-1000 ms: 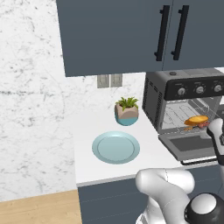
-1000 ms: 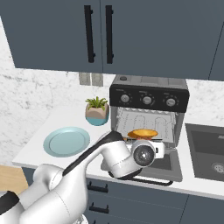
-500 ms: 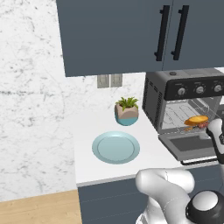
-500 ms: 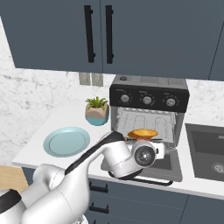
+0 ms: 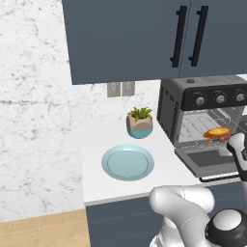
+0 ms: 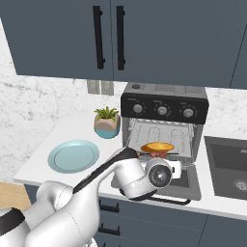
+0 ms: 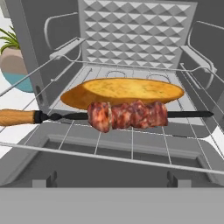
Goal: Pick up the kebab skewer and baguette bread, and place them inside the toaster oven. Close the toaster oven door and start by setting the timer.
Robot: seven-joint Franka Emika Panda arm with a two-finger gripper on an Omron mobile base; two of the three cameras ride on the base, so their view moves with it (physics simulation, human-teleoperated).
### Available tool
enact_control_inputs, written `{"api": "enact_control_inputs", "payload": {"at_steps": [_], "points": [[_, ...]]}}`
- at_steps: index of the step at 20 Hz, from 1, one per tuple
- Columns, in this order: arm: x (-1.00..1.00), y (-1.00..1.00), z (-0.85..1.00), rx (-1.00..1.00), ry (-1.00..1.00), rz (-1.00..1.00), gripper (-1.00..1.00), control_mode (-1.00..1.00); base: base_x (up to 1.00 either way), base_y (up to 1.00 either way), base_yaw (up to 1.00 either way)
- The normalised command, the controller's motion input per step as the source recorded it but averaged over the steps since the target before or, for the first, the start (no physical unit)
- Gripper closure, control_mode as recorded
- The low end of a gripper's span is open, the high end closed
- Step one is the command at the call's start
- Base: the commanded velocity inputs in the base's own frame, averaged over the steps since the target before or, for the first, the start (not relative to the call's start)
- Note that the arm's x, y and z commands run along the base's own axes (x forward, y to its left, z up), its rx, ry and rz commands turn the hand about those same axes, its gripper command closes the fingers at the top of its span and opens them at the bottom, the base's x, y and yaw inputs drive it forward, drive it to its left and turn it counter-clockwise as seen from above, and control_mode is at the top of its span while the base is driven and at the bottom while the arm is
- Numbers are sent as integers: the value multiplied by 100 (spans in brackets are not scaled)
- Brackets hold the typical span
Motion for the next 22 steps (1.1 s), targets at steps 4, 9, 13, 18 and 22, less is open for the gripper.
{"api": "enact_control_inputs", "payload": {"at_steps": [4, 9, 13, 18, 22], "points": [[3, 0, 0, 3, 0, 0, -100, -100, 0, 0, 0], [2, 0, 0, 4, 0, 0, -100, -100, 0, 0, 0], [6, 0, 0, 2, 0, 0, -100, -100, 0, 0, 0], [7, 0, 0, 1, 0, 0, -100, -100, 0, 0, 0], [6, 0, 0, 0, 0, 0, -100, -100, 0, 0, 0]]}}
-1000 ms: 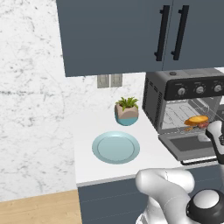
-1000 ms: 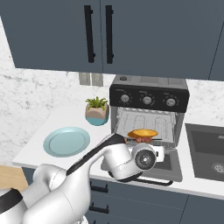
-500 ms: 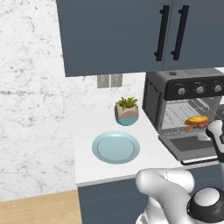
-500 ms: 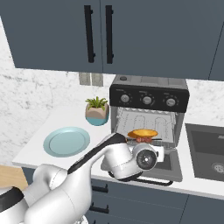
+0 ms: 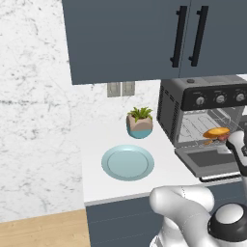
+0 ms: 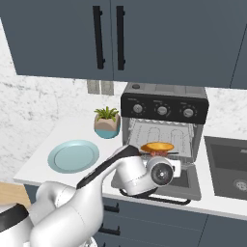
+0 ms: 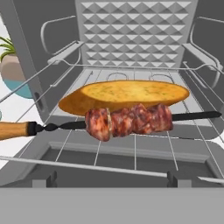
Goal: Pick up the kebab skewer and baguette bread, and place them inside the toaster oven. Close the toaster oven door and start by setting the timer.
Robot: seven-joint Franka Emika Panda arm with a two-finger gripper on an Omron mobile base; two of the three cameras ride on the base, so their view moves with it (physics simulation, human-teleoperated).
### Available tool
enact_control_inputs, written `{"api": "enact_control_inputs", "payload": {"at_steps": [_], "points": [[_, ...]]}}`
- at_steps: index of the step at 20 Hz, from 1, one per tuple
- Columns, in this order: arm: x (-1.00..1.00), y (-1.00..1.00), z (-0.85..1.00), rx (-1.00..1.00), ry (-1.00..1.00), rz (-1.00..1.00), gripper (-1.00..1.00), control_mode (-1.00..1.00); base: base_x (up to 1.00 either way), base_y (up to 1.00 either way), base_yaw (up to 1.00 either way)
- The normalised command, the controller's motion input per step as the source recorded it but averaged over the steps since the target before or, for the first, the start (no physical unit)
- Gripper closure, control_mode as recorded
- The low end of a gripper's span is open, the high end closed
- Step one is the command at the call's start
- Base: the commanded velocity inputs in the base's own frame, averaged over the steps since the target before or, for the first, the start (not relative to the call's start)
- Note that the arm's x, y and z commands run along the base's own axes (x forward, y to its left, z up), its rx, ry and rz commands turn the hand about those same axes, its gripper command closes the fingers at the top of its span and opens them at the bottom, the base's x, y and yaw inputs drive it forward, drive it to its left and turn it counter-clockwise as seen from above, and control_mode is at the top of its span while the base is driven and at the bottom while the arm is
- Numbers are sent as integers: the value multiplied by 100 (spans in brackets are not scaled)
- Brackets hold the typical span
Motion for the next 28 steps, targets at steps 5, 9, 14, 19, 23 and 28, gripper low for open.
{"api": "enact_control_inputs", "payload": {"at_steps": [5, 9, 14, 19, 23, 28], "points": [[6, 0, 0, 0, 0, 0, -100, -100, 0, 0, 0], [12, 0, 0, 0, 0, 0, -100, -100, 0, 0, 0], [13, 0, 0, 0, 0, 0, -100, -100, 0, 0, 0], [16, 0, 0, 2, 0, 0, -100, -100, 0, 0, 0], [20, 0, 0, 3, 0, 0, -100, -100, 0, 0, 0], [21, 0, 0, 3, 0, 0, -100, -100, 0, 0, 0]]}}
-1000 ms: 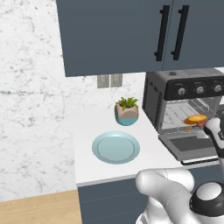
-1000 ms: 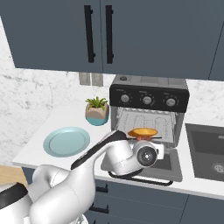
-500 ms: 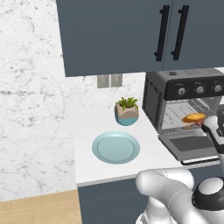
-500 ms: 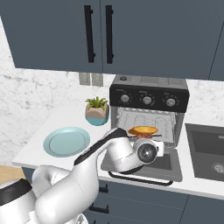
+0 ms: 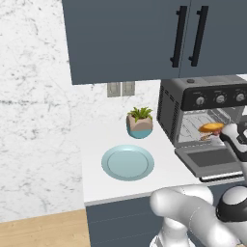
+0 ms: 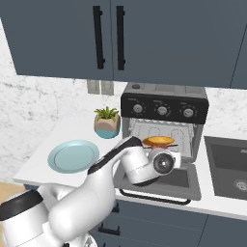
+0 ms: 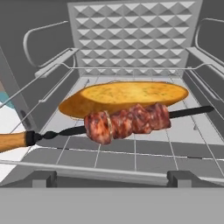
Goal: Pick up the kebab skewer and baguette bread, and place them inside the toaster oven. Close the toaster oven door and start by setting the timer.
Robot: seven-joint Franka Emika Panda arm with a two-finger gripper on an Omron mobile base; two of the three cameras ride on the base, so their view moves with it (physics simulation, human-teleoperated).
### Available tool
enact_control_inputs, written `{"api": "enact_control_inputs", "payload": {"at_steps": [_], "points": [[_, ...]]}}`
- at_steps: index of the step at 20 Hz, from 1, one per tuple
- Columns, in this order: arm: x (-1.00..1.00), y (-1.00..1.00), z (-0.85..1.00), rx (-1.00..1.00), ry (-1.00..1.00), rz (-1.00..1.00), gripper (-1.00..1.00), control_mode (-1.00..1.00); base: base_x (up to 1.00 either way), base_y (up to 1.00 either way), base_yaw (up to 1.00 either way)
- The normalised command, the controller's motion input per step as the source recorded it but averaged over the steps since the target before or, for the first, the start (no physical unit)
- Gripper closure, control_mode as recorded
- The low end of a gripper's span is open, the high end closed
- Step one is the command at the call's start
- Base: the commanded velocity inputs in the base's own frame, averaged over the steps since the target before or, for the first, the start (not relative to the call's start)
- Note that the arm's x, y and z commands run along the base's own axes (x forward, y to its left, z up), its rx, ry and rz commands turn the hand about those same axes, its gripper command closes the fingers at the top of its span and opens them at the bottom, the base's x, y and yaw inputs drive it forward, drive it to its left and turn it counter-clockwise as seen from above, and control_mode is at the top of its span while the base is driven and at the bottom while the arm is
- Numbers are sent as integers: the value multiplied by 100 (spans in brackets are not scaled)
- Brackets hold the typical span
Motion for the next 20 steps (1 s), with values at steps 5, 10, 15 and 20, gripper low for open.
{"api": "enact_control_inputs", "payload": {"at_steps": [5, 10, 15, 20], "points": [[18, 0, 0, 2, 0, 0, -100, -100, 0, 0, 0], [19, 0, 0, 2, 0, 0, -100, -100, 0, 0, 0], [20, 0, 0, 2, 0, 0, -100, -100, 0, 0, 0], [20, 0, 0, 2, 0, 0, -100, -100, 0, 0, 0]]}}
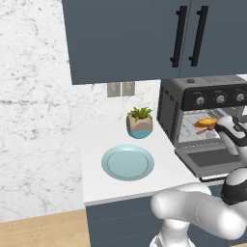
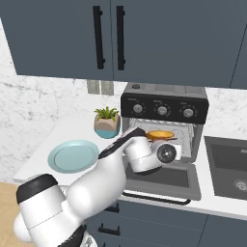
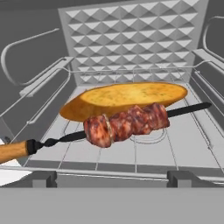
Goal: Pick up the kebab skewer and baguette bread, and place them inside the toaster oven. Close the toaster oven door and start by setting the timer.
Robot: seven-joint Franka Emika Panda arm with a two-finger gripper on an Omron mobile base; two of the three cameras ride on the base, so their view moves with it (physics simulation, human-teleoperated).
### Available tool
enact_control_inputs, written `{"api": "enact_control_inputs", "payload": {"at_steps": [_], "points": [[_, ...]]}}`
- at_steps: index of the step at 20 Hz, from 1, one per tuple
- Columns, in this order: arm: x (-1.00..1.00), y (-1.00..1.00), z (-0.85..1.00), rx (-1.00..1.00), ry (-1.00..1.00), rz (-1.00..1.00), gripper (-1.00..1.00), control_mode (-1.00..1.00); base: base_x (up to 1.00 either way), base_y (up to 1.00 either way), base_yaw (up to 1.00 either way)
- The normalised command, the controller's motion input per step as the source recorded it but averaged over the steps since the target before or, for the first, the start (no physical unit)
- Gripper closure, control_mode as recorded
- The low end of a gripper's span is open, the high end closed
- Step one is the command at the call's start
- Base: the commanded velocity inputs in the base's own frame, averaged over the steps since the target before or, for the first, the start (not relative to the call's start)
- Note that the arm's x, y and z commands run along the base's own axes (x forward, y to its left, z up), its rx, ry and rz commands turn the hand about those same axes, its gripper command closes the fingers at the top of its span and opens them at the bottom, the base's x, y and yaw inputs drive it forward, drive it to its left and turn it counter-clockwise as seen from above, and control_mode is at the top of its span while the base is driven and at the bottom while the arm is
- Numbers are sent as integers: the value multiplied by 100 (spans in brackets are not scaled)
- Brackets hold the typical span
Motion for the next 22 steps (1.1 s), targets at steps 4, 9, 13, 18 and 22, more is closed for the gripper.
{"api": "enact_control_inputs", "payload": {"at_steps": [4, 9, 13, 18, 22], "points": [[24, 0, 0, 1, 0, 0, -100, -100, 0, 0, 0], [22, 0, 0, 0, 0, 0, -100, -100, 0, 0, 0], [22, 0, 0, 0, 0, 0, -100, -100, 0, 0, 0], [24, 0, 0, 0, 0, 0, -100, -100, 0, 0, 0], [23, 0, 0, 0, 0, 0, -100, -100, 0, 0, 0]]}}
